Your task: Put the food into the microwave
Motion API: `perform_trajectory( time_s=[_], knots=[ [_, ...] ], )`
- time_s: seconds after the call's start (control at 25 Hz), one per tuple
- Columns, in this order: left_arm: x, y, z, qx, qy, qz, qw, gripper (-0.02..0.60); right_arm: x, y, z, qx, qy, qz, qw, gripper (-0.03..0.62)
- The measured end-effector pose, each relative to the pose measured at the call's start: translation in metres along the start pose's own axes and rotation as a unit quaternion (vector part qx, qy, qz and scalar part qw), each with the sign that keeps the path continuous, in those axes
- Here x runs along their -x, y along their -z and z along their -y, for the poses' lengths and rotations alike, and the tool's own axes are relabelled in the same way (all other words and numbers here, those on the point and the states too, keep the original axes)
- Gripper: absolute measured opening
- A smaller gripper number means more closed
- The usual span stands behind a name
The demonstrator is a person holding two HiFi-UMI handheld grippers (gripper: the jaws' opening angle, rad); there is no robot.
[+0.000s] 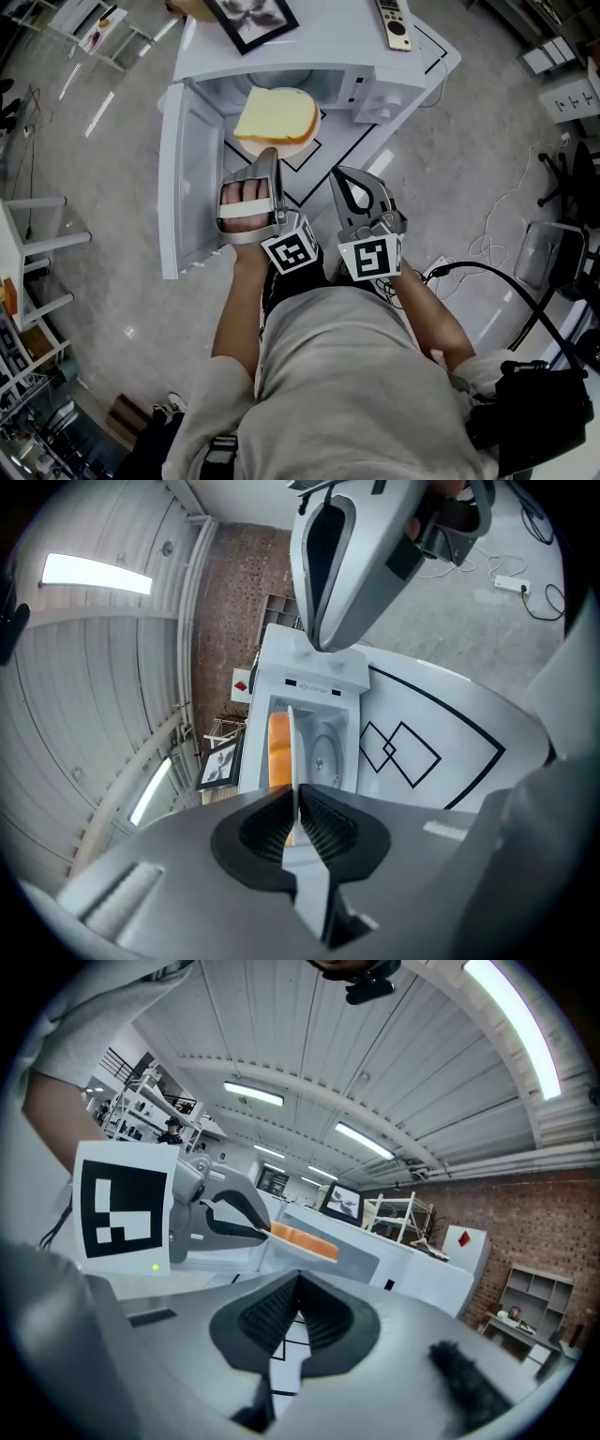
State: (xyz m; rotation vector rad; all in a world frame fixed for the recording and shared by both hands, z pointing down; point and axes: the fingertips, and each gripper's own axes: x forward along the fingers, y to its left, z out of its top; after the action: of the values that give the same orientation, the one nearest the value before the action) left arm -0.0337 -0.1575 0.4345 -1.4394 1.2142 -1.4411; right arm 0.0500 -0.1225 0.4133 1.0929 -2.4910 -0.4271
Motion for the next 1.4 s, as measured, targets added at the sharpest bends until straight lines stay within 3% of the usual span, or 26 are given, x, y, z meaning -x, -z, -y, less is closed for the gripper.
perform_trajectory(
  time_s=[0.2, 0.32, 0.4, 0.48, 0.56, 1.0, 1.08, 1.16, 1.4],
  knots=[
    [-0.02, 0.008, 0.002, -0.005, 0.003, 0.004, 1.0, 0.034, -0.018, -0.006, 0.002, 0.039, 0.006, 0.0, 0.999, 0.011],
    [-0.03, 0.012, 0.002, -0.009, 0.005, 0.006, 0.9999, 0.034, -0.03, -0.01, -0.002, 0.117, 0.002, -0.004, 0.993, 0.011],
    [-0.035, 0.013, 0.004, -0.009, 0.009, 0.008, 0.9999, 0.032, -0.043, -0.007, -0.009, 0.208, -0.004, -0.022, 0.978, 0.011],
    [-0.039, 0.014, 0.006, -0.014, 0.011, 0.009, 0.9998, 0.032, -0.056, -0.006, -0.016, 0.306, -0.001, -0.033, 0.952, 0.014],
    [-0.042, 0.014, 0.003, -0.027, 0.004, 0.01, 0.9996, 0.034, -0.067, -0.008, -0.021, 0.369, 0.002, -0.032, 0.929, 0.096],
    [-0.043, 0.012, 0.0, -0.05, -0.009, 0.035, 0.9981, 0.034, -0.104, -0.01, -0.036, 0.511, 0.017, -0.035, 0.859, 0.118],
    [-0.043, 0.011, 0.0, -0.05, -0.011, 0.039, 0.9979, 0.034, -0.108, -0.009, -0.034, 0.526, 0.027, -0.039, 0.849, 0.042],
    [-0.044, 0.012, 0.001, -0.049, -0.01, 0.039, 0.998, 0.034, -0.11, -0.008, -0.034, 0.534, 0.03, -0.038, 0.844, 0.029],
    [-0.051, 0.014, 0.004, -0.031, -0.015, 0.035, 0.9988, 0.049, -0.118, -0.001, -0.032, 0.517, 0.024, -0.045, 0.854, 0.029]
  ],
)
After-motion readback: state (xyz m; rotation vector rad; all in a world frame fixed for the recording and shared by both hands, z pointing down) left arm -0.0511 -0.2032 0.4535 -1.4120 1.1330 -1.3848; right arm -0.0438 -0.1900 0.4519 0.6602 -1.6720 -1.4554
